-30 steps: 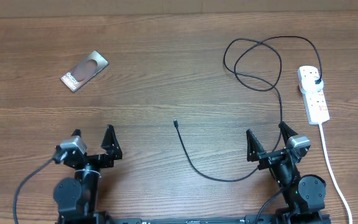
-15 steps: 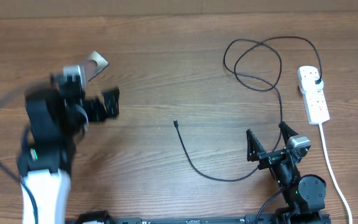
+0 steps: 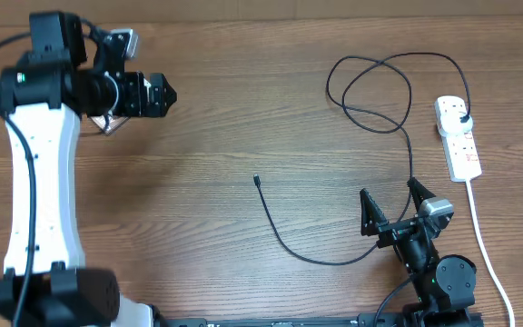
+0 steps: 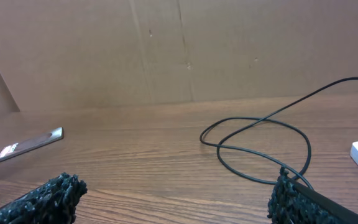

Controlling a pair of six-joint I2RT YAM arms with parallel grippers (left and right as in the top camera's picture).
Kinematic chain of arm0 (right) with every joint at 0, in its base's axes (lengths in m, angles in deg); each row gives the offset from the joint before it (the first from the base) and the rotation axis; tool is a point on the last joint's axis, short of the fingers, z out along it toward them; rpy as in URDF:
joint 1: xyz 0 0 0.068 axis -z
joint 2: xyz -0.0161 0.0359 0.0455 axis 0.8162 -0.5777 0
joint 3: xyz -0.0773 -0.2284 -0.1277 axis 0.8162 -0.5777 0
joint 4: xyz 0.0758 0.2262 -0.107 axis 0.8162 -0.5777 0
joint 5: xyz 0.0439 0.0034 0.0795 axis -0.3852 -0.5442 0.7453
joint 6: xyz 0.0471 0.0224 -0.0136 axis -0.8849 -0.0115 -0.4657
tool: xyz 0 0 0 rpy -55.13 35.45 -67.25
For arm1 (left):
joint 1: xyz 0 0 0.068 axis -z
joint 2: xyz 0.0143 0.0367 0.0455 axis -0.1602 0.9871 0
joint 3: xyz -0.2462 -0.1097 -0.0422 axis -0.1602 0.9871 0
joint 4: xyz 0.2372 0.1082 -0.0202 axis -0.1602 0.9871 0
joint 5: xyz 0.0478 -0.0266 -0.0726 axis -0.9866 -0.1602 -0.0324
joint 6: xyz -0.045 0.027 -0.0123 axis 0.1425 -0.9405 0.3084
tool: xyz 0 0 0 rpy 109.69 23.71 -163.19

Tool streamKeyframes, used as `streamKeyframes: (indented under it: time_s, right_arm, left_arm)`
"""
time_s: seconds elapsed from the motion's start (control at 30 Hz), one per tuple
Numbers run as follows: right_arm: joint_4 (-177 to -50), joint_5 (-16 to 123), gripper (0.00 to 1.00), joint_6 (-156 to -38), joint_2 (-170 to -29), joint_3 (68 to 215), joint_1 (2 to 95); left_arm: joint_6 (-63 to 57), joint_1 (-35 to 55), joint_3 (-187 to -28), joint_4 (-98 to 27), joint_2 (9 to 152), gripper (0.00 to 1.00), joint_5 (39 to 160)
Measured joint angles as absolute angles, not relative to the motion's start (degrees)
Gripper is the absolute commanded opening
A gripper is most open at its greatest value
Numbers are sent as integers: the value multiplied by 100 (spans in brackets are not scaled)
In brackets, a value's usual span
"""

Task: Plug charger to phone and switch on socket
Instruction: 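Move the left gripper over the silver phone and lower onto it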

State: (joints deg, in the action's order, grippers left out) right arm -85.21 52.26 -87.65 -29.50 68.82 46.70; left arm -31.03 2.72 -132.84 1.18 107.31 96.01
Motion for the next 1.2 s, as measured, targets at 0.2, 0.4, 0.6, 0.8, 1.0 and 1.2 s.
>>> streamKeyframes:
  time_s: [0.2,0.4,0.6,0.8,1.0,1.2]
  right_arm:
    - [-8521,5226,100,-8765,-2950,6882,4670]
    - [-8525,5224,100,-8765,-2950,6882,4670]
    - [-8525,5226,100,-8767,-2950,6882,4670]
    - [-8523,5226,100,-8767,-2950,6882,4670]
    - [-8523,5226,100,-8763,-2950,6882,4670]
    - [-8523,5226,100,-8765,-2950,6882,4670]
  left_arm:
    - [-3835,272,-13735,94,11151,100,9424]
    - [-4364,270,-13761,-745,11223,100,8734]
    - [-4973,267,-13826,-1089,11584,100,7931]
    - [-5603,246,-13831,-1412,12574,100,7177]
    - [-5999,232,-13831,-1882,13461,100,6941]
    - [-6396,193,-13831,-2090,14021,99,6882]
